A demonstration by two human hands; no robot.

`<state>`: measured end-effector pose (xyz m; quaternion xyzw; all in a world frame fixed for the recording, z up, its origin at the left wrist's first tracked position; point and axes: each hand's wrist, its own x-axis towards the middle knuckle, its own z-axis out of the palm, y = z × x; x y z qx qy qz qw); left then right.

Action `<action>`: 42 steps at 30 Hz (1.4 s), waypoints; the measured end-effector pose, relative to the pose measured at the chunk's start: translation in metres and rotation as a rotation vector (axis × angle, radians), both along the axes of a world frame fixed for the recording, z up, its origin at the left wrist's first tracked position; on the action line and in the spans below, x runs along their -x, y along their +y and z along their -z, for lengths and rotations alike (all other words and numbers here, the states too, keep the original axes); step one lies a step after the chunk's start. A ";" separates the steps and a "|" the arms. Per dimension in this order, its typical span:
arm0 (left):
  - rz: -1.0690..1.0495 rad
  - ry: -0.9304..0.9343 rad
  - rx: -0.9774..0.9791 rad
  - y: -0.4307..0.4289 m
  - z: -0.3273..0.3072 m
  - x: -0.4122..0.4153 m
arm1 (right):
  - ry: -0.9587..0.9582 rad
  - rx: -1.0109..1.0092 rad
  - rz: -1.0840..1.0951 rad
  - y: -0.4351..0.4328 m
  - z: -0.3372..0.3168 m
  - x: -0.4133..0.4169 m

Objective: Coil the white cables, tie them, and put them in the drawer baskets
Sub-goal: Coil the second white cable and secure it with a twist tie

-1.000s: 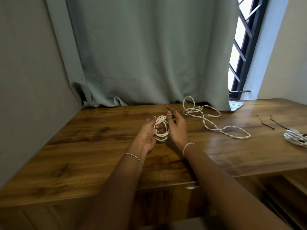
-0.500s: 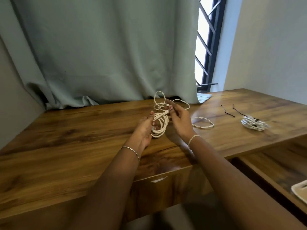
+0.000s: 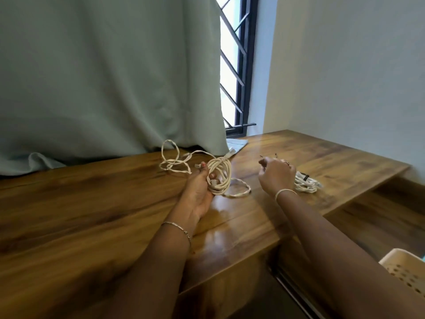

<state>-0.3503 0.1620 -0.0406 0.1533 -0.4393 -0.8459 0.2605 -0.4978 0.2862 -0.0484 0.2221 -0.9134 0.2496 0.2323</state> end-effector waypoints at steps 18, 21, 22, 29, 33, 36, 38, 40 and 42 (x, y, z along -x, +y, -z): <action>0.086 0.074 -0.141 -0.010 0.002 0.009 | -0.059 -0.343 0.156 -0.041 0.015 0.058; 0.083 0.076 -0.156 -0.013 0.001 0.008 | 0.042 -0.327 0.150 -0.041 0.012 0.054; 0.087 0.076 -0.159 -0.013 0.001 0.008 | 0.065 -0.326 0.146 -0.040 0.011 0.053; 0.066 0.089 -0.200 -0.020 0.000 0.005 | 0.038 -0.308 0.055 -0.036 -0.005 0.046; 0.062 0.101 -0.200 -0.026 0.001 0.001 | -0.055 -0.143 0.026 -0.035 -0.014 0.036; -0.014 0.107 -0.196 -0.030 0.000 -0.006 | -0.107 -0.022 -0.048 -0.036 -0.028 0.025; -0.032 0.120 -0.189 -0.034 0.002 -0.009 | -0.117 0.035 -0.102 -0.039 -0.038 0.016; -0.057 0.131 -0.188 -0.037 0.004 -0.013 | -0.109 0.089 -0.163 -0.042 -0.048 0.003; -0.105 0.119 -0.206 -0.040 0.006 -0.016 | -0.098 0.132 -0.227 -0.047 -0.057 -0.012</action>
